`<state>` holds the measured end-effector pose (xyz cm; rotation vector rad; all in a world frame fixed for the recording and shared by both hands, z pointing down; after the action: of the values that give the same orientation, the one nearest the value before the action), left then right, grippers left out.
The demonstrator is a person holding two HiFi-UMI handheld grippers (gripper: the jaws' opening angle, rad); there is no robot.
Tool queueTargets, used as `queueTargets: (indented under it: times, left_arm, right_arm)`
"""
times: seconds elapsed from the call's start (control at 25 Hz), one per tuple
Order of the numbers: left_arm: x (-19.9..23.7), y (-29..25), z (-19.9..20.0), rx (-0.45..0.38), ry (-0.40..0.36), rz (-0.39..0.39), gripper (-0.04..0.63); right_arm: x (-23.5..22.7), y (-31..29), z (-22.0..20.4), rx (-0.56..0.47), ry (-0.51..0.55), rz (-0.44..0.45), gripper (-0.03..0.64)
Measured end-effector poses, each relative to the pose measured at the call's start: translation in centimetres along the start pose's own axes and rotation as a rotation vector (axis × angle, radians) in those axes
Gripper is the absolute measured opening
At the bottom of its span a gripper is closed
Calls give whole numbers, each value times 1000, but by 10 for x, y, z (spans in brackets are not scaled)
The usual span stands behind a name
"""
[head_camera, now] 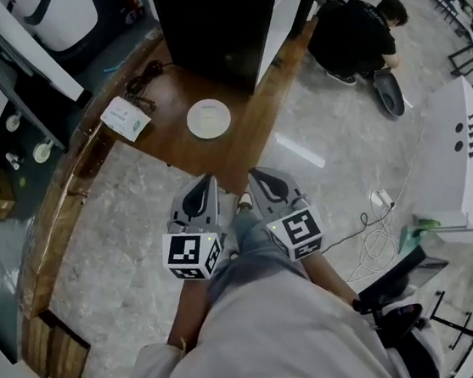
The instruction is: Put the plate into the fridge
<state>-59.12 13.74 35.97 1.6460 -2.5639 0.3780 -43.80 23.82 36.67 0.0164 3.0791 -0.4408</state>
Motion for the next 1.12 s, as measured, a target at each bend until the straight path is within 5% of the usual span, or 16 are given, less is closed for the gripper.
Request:
queueTargets:
  times: [0.28, 0.6, 0.84, 1.12]
  left_arm:
    - [65, -125, 8, 84, 6, 50, 18]
    - [144, -248, -29, 316, 31, 98, 18]
    - [205, -301, -64, 510, -21, 171, 18]
    - [276, -370, -101, 727, -41, 138, 18]
  right_arm:
    - [-120, -97, 2, 63, -25, -7, 18]
    - [-230, -200, -47, 191, -301, 91, 18]
    - [-252, -272, -76, 324, -386, 121, 19]
    - [-251, -362, -97, 478, -375, 171, 20]
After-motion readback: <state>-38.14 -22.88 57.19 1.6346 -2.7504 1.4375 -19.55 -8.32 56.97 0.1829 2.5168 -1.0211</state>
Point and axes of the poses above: the fingertips, and each gripper's own axes: y backward along the fingers, x to its left, z out of its top, the point moved 10 cm from there along y, backward along the fingers, and after that the axes turned 1 degree about -x, right-handed, at the moved point
